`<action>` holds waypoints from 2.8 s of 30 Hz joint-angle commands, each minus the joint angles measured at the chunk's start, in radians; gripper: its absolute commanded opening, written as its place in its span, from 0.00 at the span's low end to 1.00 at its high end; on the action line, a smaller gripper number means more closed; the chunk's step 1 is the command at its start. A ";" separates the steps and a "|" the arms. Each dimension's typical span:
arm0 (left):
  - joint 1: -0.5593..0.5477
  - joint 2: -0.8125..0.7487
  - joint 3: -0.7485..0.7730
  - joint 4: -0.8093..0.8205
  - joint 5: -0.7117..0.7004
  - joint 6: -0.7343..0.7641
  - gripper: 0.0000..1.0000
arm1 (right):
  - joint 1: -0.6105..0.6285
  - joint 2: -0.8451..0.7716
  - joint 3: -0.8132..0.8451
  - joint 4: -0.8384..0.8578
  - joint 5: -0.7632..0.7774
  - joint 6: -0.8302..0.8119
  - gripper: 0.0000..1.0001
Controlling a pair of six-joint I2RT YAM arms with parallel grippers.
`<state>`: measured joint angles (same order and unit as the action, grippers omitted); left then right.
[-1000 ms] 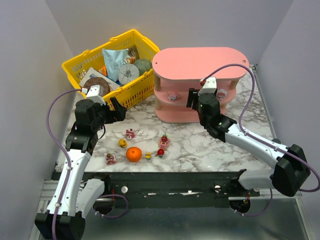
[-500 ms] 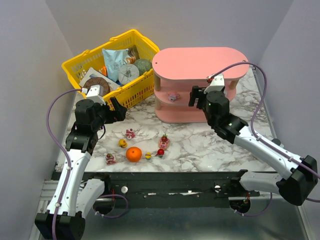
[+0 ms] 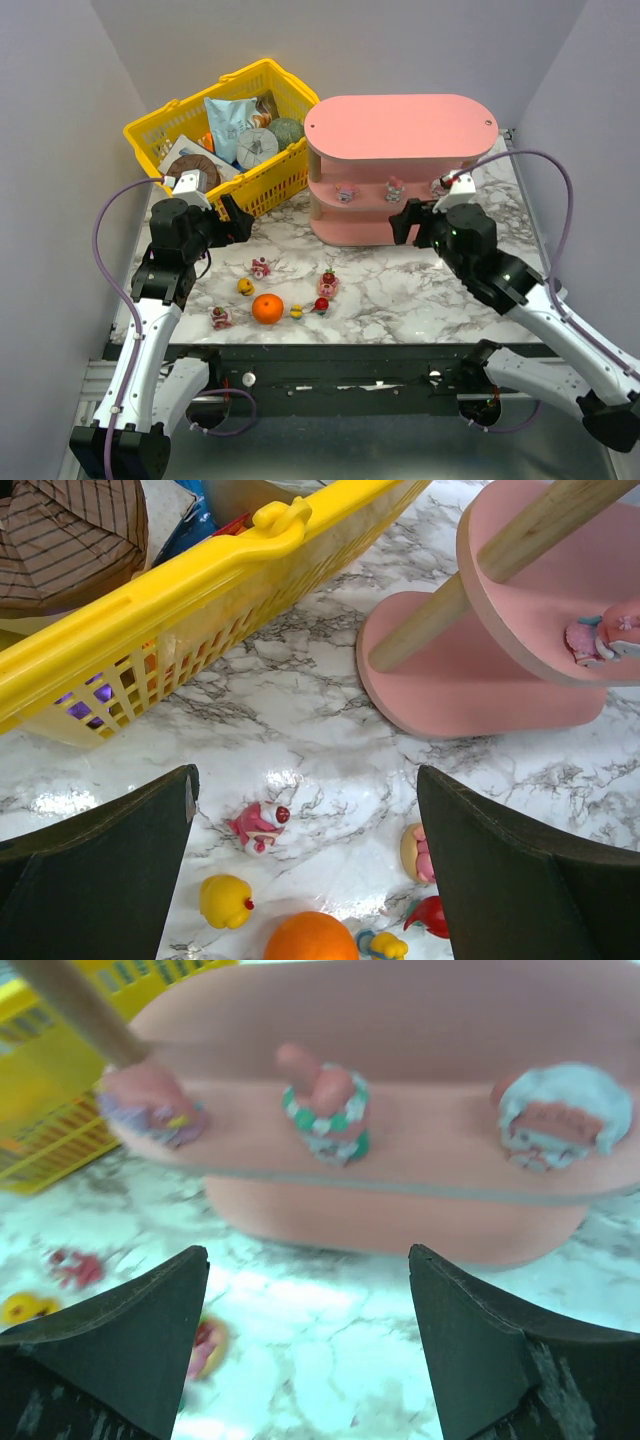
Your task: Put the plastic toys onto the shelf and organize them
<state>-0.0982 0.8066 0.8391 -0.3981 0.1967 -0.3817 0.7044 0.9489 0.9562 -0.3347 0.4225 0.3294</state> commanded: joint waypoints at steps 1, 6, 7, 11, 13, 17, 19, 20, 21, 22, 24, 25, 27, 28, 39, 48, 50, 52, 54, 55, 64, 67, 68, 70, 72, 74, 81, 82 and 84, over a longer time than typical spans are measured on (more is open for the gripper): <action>0.006 0.000 -0.008 0.016 0.038 0.003 0.99 | -0.006 -0.159 -0.138 -0.066 -0.221 0.079 0.88; 0.006 0.016 -0.011 0.021 0.035 -0.002 0.99 | -0.008 -0.298 -0.307 -0.024 -0.298 0.117 0.88; 0.006 0.017 -0.012 0.021 0.033 -0.003 0.99 | -0.006 -0.315 -0.332 -0.011 -0.309 0.125 0.88; 0.006 0.035 -0.014 0.022 0.024 0.000 0.99 | -0.006 -0.349 -0.410 0.029 -0.343 0.131 0.88; 0.006 0.042 -0.012 0.021 0.012 0.003 0.99 | -0.005 -0.343 -0.428 0.081 -0.372 0.131 0.88; 0.006 0.054 -0.012 0.027 -0.017 0.009 0.99 | -0.006 -0.302 -0.461 0.160 -0.404 0.129 0.88; 0.006 0.057 -0.014 0.036 -0.028 0.012 0.99 | -0.006 -0.274 -0.476 0.203 -0.418 0.132 0.88; 0.006 0.062 -0.012 0.038 -0.036 0.015 0.99 | -0.006 -0.266 -0.482 0.220 -0.418 0.135 0.88; 0.006 0.066 -0.015 0.033 -0.040 0.018 0.99 | -0.006 -0.256 -0.491 0.241 -0.447 0.135 0.88; 0.006 0.069 -0.017 0.031 -0.045 0.020 0.99 | -0.006 -0.239 -0.496 0.261 -0.455 0.145 0.88; 0.006 0.078 -0.020 0.028 -0.060 0.018 0.99 | -0.006 -0.214 -0.493 0.273 -0.471 0.146 0.88; 0.006 0.082 -0.014 0.025 -0.065 0.021 0.99 | -0.006 -0.193 -0.490 0.286 -0.484 0.145 0.88; 0.006 0.086 -0.009 0.022 -0.075 0.023 0.99 | -0.006 -0.174 -0.484 0.296 -0.493 0.139 0.88; 0.006 0.086 -0.008 0.024 -0.082 0.024 0.99 | -0.006 -0.165 -0.479 0.298 -0.495 0.135 0.88; 0.006 0.071 -0.011 0.025 -0.095 0.027 0.99 | -0.006 -0.096 -0.467 0.362 -0.516 0.146 0.88; 0.006 0.069 -0.008 0.024 -0.077 0.007 0.99 | -0.005 -0.052 -0.462 0.401 -0.498 0.158 0.88; 0.006 0.072 -0.008 0.022 -0.074 0.007 0.99 | -0.005 -0.036 -0.464 0.413 -0.508 0.166 0.88; 0.006 0.074 -0.009 0.027 -0.068 0.004 0.99 | -0.003 -0.032 -0.474 0.434 -0.514 0.181 0.88; 0.006 0.074 -0.009 0.028 -0.069 0.003 0.99 | -0.003 -0.027 -0.493 0.456 -0.525 0.184 0.88; 0.006 0.075 -0.011 0.031 -0.069 0.001 0.99 | -0.003 -0.027 -0.493 0.464 -0.530 0.184 0.88; 0.011 0.079 0.002 0.016 -0.083 0.007 0.99 | -0.003 -0.062 -0.488 0.445 -0.534 0.162 0.88; 0.011 0.060 -0.003 0.012 -0.089 0.007 0.99 | -0.003 -0.073 -0.488 0.434 -0.539 0.142 0.89; 0.011 0.049 -0.002 0.008 -0.091 0.006 0.99 | 0.001 -0.078 -0.482 0.428 -0.541 0.132 0.89; 0.011 0.039 -0.008 0.002 -0.089 0.007 0.99 | 0.009 -0.079 -0.465 0.380 -0.524 0.103 0.90; 0.011 0.023 -0.005 -0.004 -0.082 0.006 0.99 | 0.018 -0.076 -0.441 0.347 -0.487 0.091 0.91; 0.011 0.005 -0.005 -0.005 -0.071 0.003 0.99 | 0.030 -0.072 -0.432 0.338 -0.478 0.080 0.91; 0.011 -0.056 -0.024 0.010 -0.037 -0.013 0.99 | 0.226 0.074 -0.433 0.417 -0.191 0.137 0.91; 0.011 -0.064 -0.028 0.011 -0.037 -0.013 0.99 | 0.256 0.135 -0.418 0.440 -0.142 0.187 0.91; 0.011 -0.069 -0.026 0.013 -0.033 -0.013 0.99 | 0.309 0.191 -0.404 0.465 -0.030 0.250 0.91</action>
<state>-0.0929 0.7612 0.8261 -0.3977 0.1341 -0.3874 0.9264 1.0386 0.5076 0.0666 0.1215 0.4706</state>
